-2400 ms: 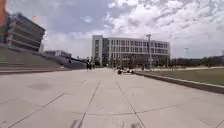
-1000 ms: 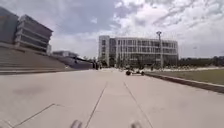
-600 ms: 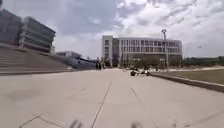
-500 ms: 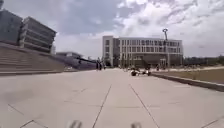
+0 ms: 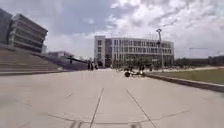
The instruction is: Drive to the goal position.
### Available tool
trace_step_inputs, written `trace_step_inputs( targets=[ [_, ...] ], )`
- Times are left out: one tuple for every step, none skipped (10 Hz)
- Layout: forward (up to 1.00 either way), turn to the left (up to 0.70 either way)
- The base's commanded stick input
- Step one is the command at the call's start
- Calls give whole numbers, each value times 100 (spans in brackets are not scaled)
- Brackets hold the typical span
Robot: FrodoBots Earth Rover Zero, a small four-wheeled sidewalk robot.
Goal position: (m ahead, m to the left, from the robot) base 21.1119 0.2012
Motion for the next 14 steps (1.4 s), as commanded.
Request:
trace_step_inputs(
  targets=[
    [99,6],
    [99,6],
    [99,6],
    [99,6],
    [99,6],
    [99,6],
    [99,6],
    [99,6],
    [99,6],
    [99,6],
    [99,6],
    [99,-17],
    [99,-40],
    [99,-40]
  ],
)
